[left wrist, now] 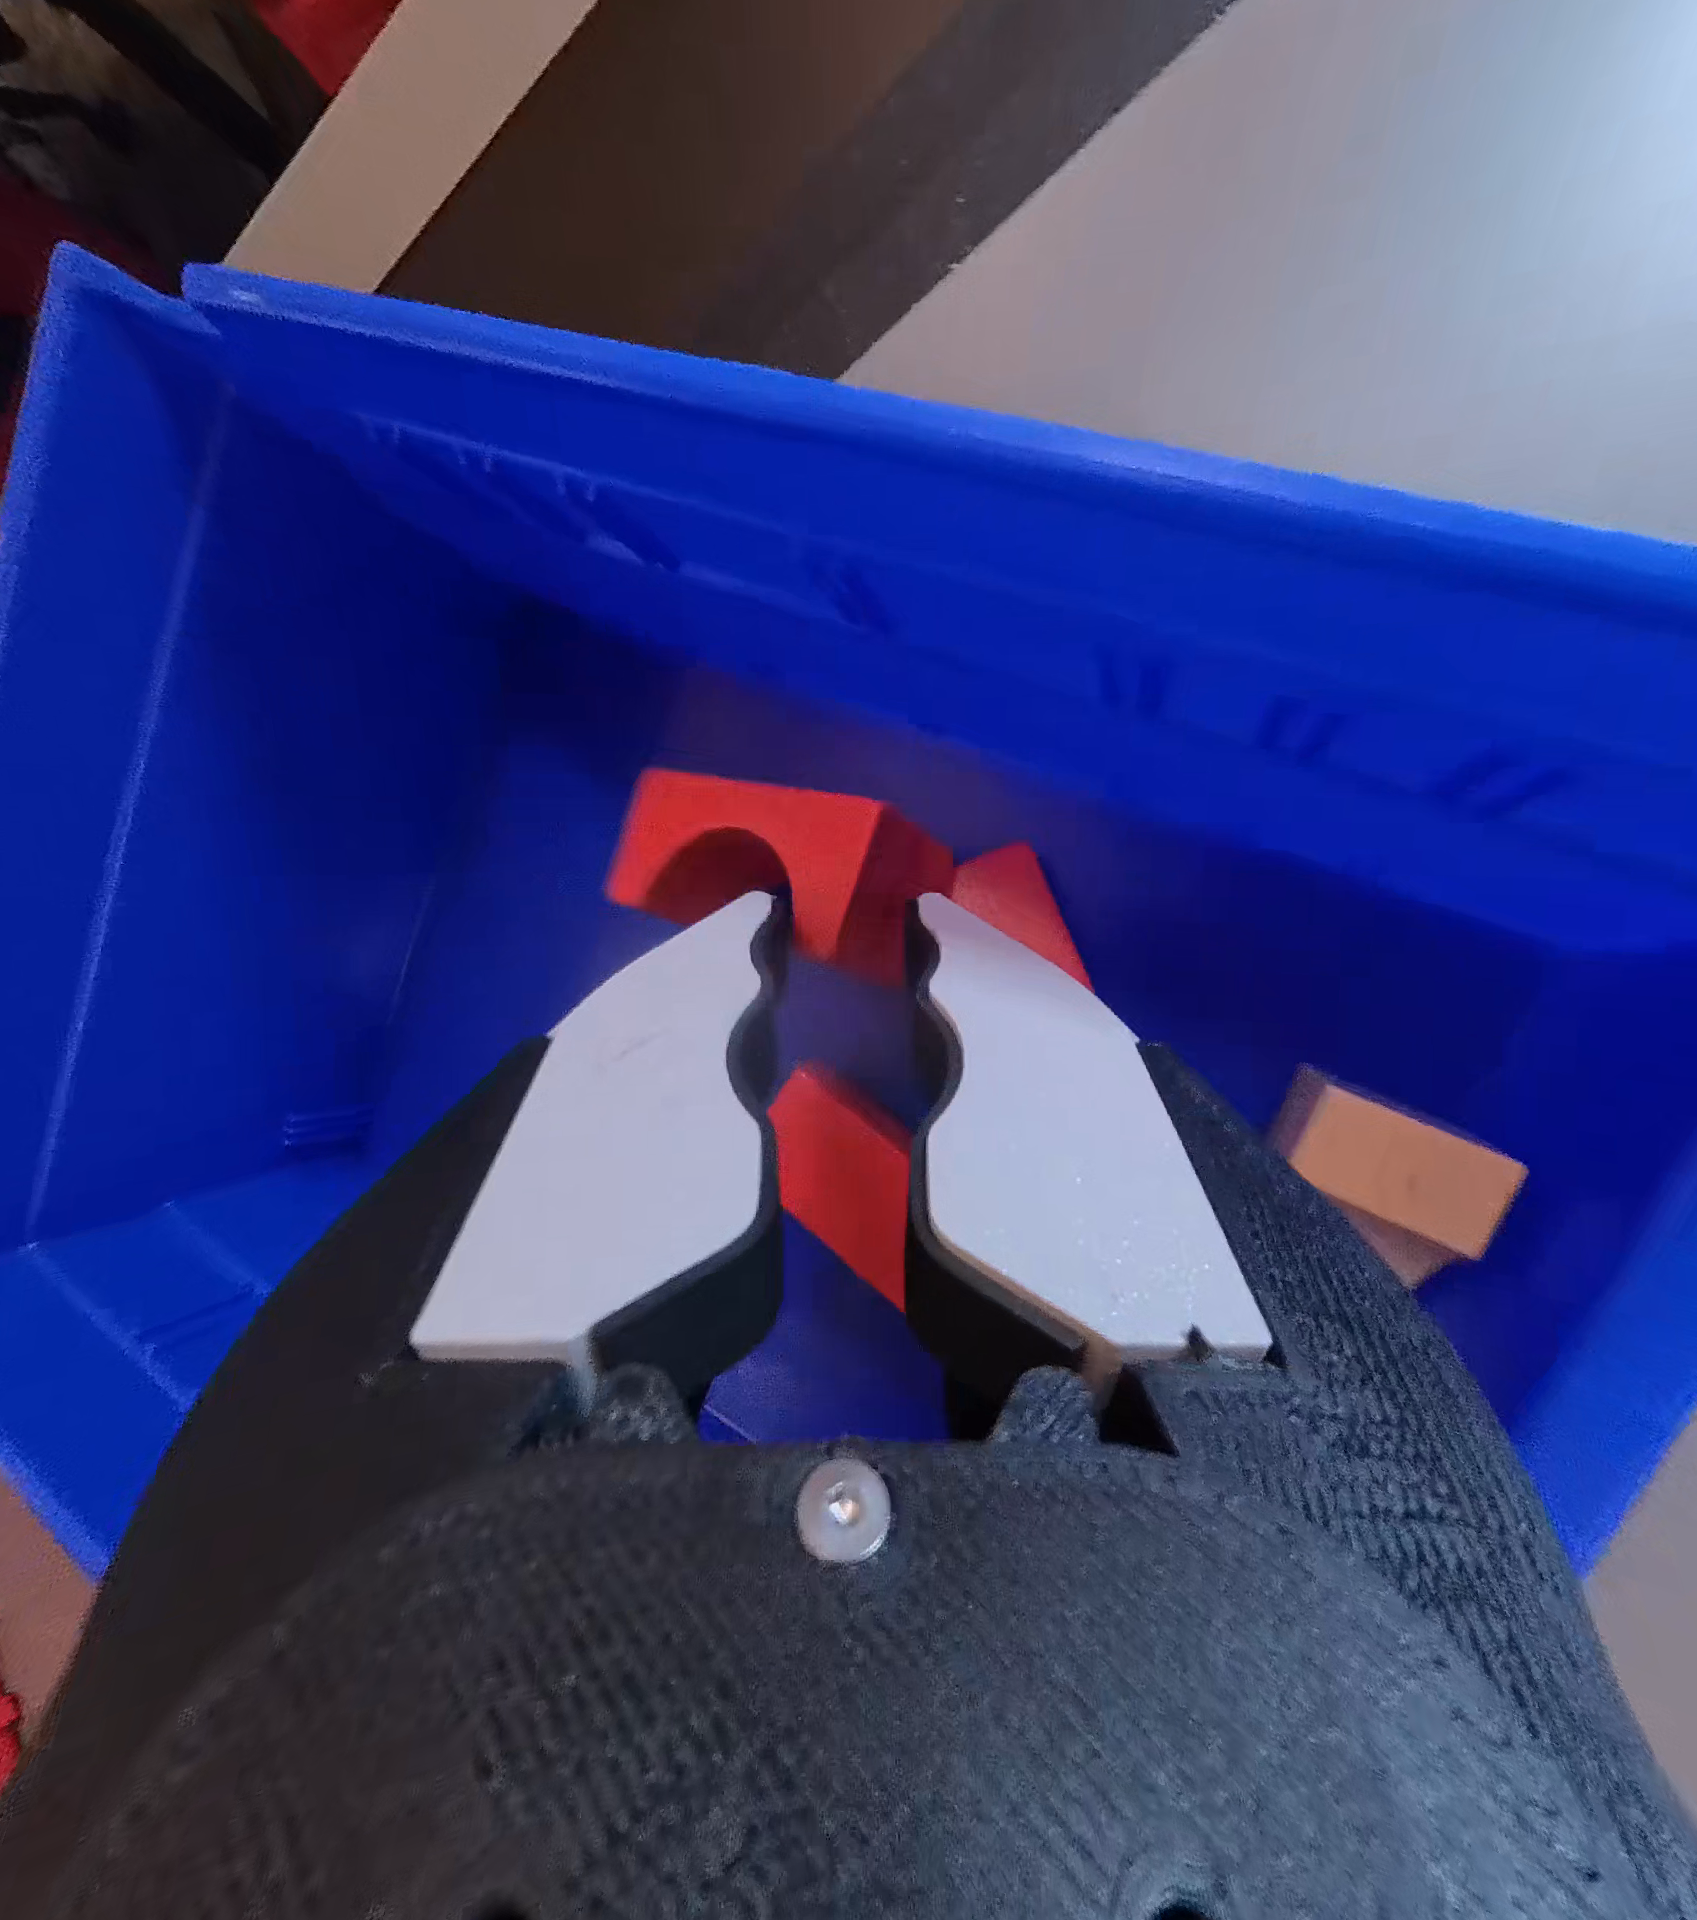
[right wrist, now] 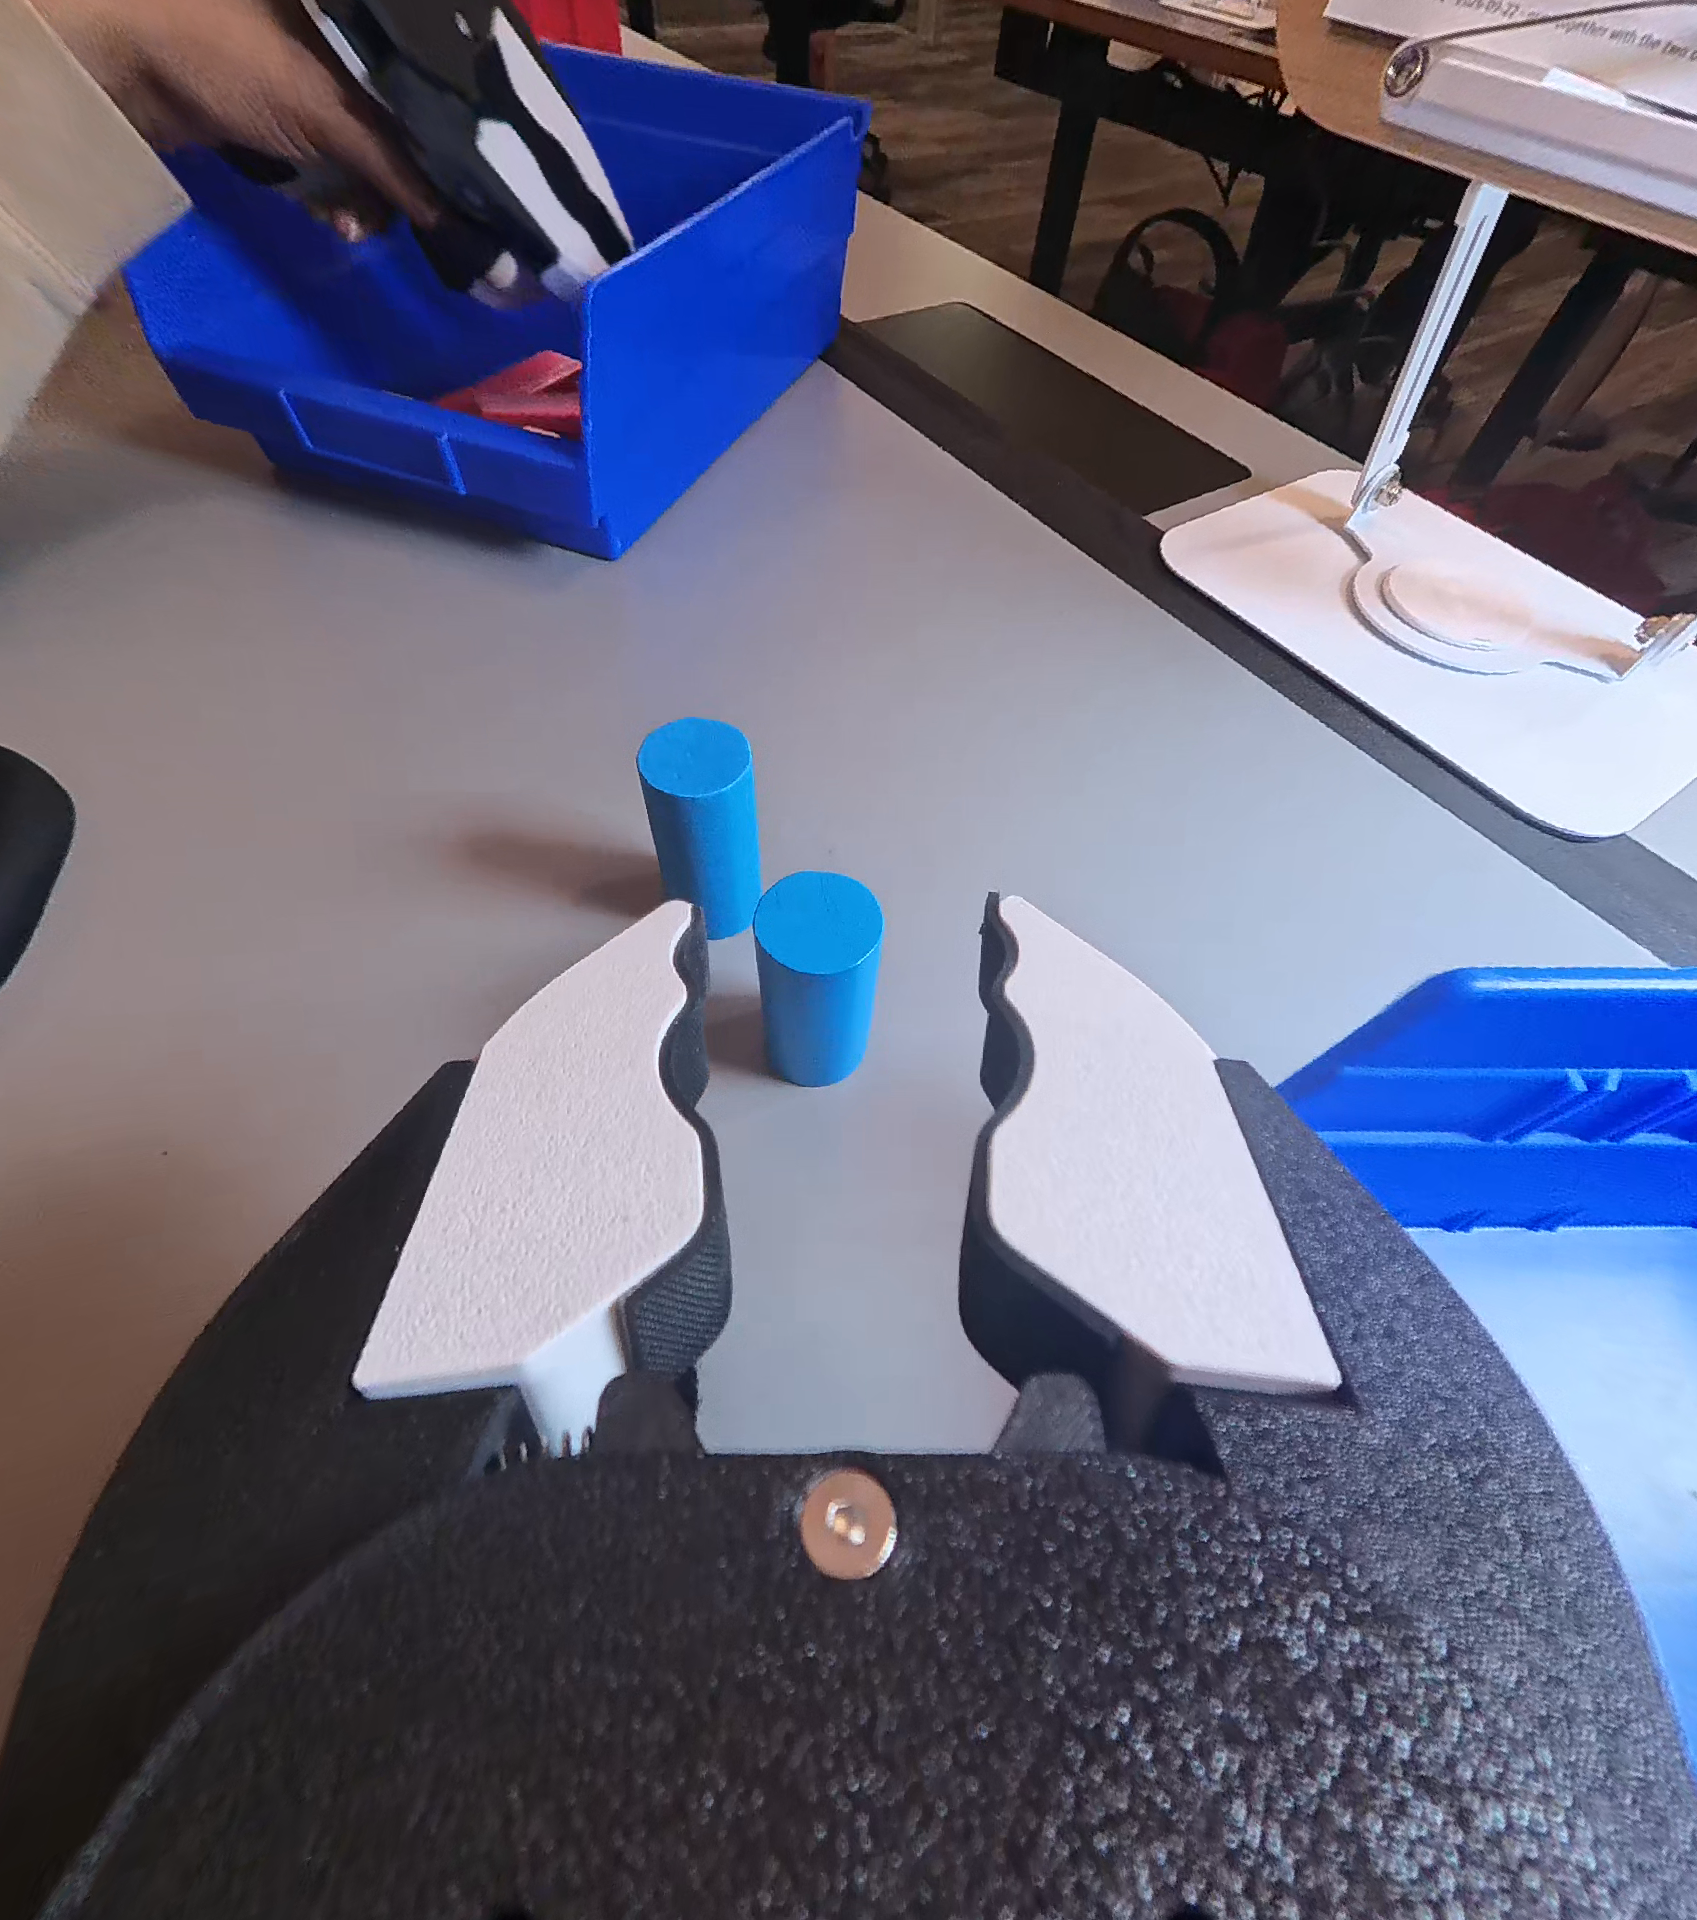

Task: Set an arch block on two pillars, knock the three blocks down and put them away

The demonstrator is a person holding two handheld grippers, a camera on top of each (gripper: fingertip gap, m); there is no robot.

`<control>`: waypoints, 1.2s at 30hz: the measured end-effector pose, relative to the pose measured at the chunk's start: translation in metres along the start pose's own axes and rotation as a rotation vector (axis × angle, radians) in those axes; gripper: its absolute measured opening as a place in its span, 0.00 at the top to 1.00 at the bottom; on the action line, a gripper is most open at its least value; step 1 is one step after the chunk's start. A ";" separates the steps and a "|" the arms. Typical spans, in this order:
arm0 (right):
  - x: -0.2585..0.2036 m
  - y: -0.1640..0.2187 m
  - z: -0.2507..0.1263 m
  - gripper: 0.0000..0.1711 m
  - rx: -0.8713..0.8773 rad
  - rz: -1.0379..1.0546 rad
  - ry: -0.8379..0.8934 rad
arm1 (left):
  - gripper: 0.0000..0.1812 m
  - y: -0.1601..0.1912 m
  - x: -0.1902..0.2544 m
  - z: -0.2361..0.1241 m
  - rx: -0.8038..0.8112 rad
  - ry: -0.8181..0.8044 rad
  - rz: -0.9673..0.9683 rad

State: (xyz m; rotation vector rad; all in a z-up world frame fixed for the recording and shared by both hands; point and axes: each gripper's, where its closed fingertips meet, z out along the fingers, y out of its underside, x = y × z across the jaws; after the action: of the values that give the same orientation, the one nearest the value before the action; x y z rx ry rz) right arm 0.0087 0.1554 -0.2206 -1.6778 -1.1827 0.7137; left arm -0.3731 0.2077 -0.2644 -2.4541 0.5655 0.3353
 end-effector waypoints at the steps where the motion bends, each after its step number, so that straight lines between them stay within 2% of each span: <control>1: 0.000 0.001 0.000 0.71 -0.003 0.001 0.000 | 0.88 0.000 0.004 -0.005 -0.007 0.023 0.012; 5: 0.000 0.003 0.001 0.71 -0.012 -0.002 -0.003 | 0.84 -0.003 0.015 -0.026 0.002 0.068 0.053; 9: -0.001 0.005 0.002 0.71 -0.021 -0.004 -0.008 | 0.81 0.014 0.063 -0.042 -0.055 0.332 0.172; 11: -0.002 0.006 0.003 0.71 -0.029 -0.006 -0.012 | 0.78 0.026 0.077 -0.040 -0.097 0.394 0.230; 12: -0.002 0.007 0.003 0.71 -0.033 -0.008 -0.013 | 0.82 0.029 0.078 -0.036 -0.114 0.399 0.232; 16: -0.004 0.009 0.004 0.71 -0.042 -0.016 -0.017 | 0.83 0.021 0.086 -0.030 -0.069 0.483 0.161; 25: -0.005 0.015 0.007 0.71 -0.072 -0.017 -0.028 | 0.81 0.026 0.083 -0.031 -0.053 0.538 0.116; 26: -0.005 0.016 0.007 0.71 -0.076 -0.020 -0.028 | 0.85 0.026 0.084 -0.031 -0.056 0.553 0.106; 27: -0.005 0.017 0.008 0.71 -0.080 -0.024 -0.027 | 1.00 0.025 0.081 -0.030 -0.054 0.536 0.115; 28: -0.006 0.017 0.008 0.71 -0.083 -0.027 -0.026 | 1.00 0.026 0.073 -0.025 -0.063 0.474 0.132; 30: -0.006 0.017 0.007 0.71 -0.085 -0.033 -0.026 | 0.99 0.037 0.066 -0.018 -0.136 0.420 0.156; 34: -0.005 0.019 0.008 0.71 -0.090 -0.033 -0.030 | 0.91 0.033 0.068 -0.025 -0.096 0.447 0.149; 36: -0.005 0.020 0.008 0.71 -0.097 -0.032 -0.031 | 0.84 0.039 0.069 -0.032 -0.109 0.469 0.156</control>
State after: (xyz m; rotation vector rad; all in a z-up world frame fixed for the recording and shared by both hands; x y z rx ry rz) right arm 0.0081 0.1517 -0.2428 -1.7288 -1.2810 0.6744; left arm -0.3269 0.1382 -0.2833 -2.6091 0.9583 -0.1636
